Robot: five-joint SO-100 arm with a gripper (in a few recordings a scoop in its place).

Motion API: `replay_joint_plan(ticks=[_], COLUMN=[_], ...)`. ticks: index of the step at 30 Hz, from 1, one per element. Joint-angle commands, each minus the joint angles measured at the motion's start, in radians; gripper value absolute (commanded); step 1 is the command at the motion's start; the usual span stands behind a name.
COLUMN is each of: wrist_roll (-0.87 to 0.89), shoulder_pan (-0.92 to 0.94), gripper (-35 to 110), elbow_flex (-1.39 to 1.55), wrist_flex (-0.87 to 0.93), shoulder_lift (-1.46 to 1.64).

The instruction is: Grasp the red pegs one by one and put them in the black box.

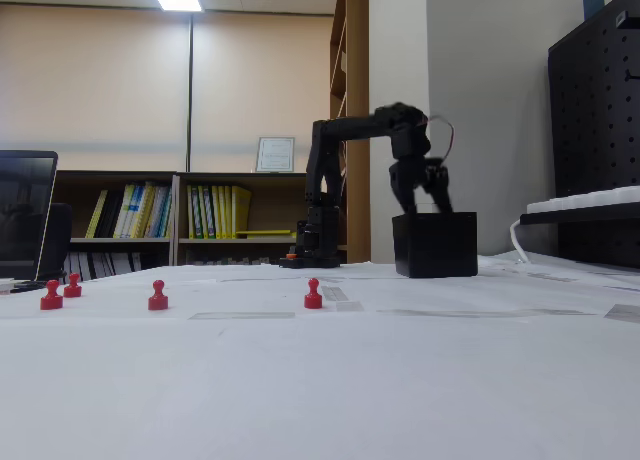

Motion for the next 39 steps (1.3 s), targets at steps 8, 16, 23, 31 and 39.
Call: replay_joint_plan(ticks=[8, 16, 23, 31, 39], wrist_roll=[0.735, 0.752, 0.652, 0.621, 0.617], shoulder_pan=[1.04, 1.382, 1.353, 1.327, 1.296], gripper=[20, 20, 20, 20, 20], elbow_flex=[-0.831, -0.716, -0.19, 0.048, 0.114], wrist_flex=[-0.813, -1.637, -1.437, -1.308, -1.232], shoulder_lift=[-0.405, 0.319, 0.69, 0.825, 0.853])
